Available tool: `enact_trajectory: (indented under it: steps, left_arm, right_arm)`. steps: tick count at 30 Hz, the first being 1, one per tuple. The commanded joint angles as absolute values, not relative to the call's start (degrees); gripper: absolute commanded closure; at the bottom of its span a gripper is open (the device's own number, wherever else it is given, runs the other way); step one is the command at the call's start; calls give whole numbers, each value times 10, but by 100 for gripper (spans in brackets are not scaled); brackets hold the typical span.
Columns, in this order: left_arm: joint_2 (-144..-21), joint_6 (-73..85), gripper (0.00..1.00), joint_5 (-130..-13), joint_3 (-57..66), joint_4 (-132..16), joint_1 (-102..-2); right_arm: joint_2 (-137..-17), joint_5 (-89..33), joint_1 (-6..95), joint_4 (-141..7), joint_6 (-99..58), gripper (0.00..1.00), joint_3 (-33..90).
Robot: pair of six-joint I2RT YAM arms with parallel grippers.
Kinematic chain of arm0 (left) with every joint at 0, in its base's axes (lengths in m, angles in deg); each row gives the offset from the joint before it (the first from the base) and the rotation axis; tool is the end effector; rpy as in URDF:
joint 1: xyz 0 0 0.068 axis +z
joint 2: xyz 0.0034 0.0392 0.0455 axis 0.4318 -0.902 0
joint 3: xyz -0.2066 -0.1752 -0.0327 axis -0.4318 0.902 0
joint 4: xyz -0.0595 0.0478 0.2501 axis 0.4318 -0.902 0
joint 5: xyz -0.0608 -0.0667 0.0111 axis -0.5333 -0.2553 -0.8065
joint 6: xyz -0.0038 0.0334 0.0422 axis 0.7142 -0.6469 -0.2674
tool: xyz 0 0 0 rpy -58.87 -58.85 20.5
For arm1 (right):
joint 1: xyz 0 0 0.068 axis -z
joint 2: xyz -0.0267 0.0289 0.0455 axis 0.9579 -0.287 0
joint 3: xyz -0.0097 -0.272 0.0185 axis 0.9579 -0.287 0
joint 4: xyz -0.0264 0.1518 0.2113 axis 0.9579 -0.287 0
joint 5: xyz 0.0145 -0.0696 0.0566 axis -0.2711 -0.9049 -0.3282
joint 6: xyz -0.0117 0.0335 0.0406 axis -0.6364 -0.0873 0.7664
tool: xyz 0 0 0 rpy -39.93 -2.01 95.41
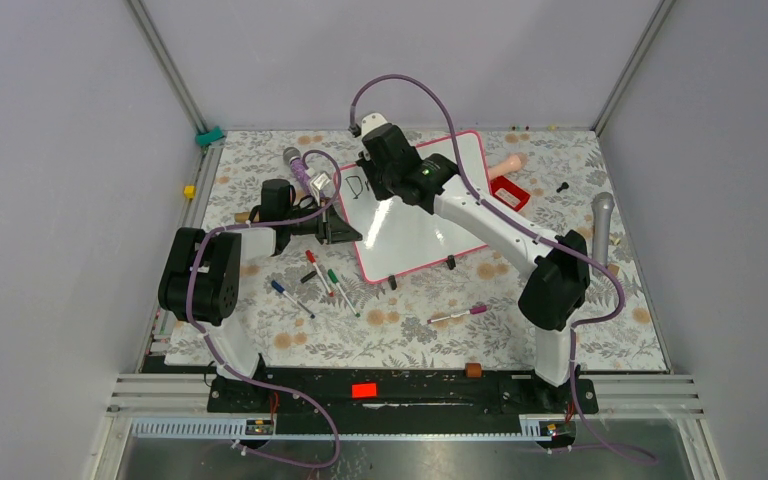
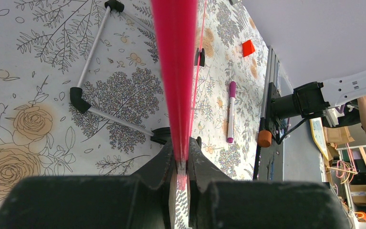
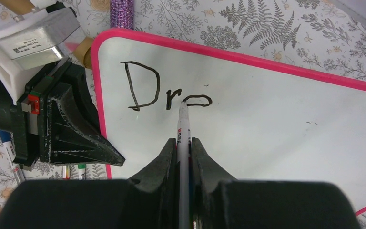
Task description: Write a sentence on the whiteboard
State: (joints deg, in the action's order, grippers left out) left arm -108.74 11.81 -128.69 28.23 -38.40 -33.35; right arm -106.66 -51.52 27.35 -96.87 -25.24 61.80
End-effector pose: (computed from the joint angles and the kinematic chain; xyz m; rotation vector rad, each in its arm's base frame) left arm 0.3360 -0.0786 0.1653 0.5322 2.0050 -1.4666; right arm 0.3205 0.3178 0.3547 -0.6374 2.0245 0.2076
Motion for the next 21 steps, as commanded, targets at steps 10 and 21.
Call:
enact_trajectory:
  steps: [10, 21]
  left_arm:
    - [-1104, 90, 100, -1210, 276, -409, -334]
    - [-1104, 90, 100, -1210, 276, -409, -335]
  right_arm:
    - [-1053, -535, 278, -1012, -243, 100, 614]
    - [-1032, -555, 278, -1022, -244, 100, 633]
